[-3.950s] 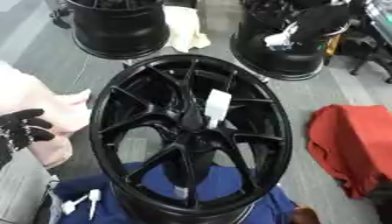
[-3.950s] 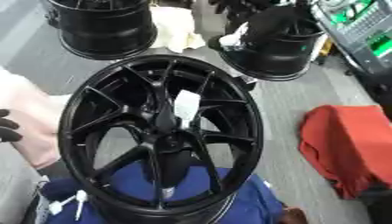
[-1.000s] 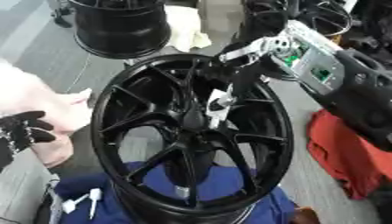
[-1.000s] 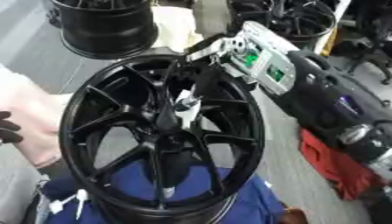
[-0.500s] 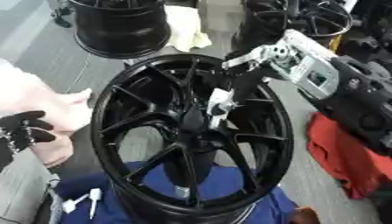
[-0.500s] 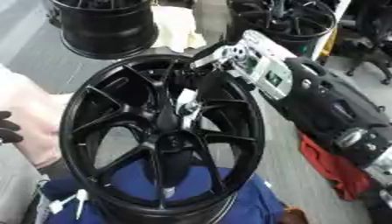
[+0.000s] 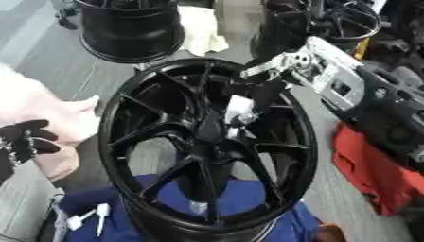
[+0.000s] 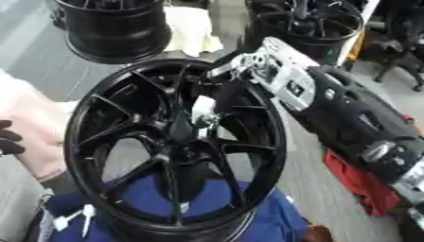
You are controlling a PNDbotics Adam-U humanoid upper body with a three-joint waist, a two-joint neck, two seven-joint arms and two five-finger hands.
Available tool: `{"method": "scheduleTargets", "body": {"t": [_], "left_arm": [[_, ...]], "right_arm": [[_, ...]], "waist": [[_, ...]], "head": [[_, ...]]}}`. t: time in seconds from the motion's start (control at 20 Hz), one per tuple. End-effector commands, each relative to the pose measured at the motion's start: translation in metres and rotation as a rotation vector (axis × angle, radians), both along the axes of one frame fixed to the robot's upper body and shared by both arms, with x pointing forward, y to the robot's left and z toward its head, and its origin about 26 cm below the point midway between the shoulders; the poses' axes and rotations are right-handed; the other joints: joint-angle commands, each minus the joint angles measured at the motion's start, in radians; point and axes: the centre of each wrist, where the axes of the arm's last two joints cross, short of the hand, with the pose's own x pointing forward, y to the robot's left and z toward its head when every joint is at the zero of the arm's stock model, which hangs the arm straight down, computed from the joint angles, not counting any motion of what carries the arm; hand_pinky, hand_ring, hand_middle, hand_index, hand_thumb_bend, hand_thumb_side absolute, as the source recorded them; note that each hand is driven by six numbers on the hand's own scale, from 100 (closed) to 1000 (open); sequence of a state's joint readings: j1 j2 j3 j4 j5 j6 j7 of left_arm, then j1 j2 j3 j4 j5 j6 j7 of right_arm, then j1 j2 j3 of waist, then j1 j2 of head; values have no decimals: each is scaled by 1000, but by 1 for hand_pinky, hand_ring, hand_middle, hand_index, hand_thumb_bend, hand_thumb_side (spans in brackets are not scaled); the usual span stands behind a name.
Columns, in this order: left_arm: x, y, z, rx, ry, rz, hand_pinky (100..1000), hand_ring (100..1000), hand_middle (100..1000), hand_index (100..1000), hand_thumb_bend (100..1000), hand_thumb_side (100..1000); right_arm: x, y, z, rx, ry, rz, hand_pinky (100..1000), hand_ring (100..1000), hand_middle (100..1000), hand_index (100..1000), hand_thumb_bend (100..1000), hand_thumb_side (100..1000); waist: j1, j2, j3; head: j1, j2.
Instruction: Pull the pin out of the wheel hub.
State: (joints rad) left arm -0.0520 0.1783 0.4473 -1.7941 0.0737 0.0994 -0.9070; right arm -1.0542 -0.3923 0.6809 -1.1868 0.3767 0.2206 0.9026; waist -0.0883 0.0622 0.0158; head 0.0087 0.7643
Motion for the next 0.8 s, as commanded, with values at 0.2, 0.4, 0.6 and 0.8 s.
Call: {"method": "scheduleTargets", "body": {"t": [0.2,0.4,0.6,0.8], "left_arm": [[1,3,11,33,-22,-5,831,702,687,883,100,874],[1,3,11,34,-22,-5,831,702,687,883,100,874],[1,3,11,33,-22,-5,832,703,687,883,100,874],[1,3,11,33,-21,-4,832,703,687,883,100,875]], "right_arm": [[-3,-3,17,19,-22,-9,719,751,725,854,439,384],[-5,-3,21,29,-27,-10,673,707,683,826,409,366],[-7,-3,26,39,-37,-14,632,668,647,798,382,359],[-8,-3,30,45,-46,-18,601,643,625,779,346,332]], "waist": [[6,-7,-1],[6,-7,-2],[6,-7,-2],[6,-7,-2]], "head": [[1,6],[1,6],[2,6],[2,6]]}}
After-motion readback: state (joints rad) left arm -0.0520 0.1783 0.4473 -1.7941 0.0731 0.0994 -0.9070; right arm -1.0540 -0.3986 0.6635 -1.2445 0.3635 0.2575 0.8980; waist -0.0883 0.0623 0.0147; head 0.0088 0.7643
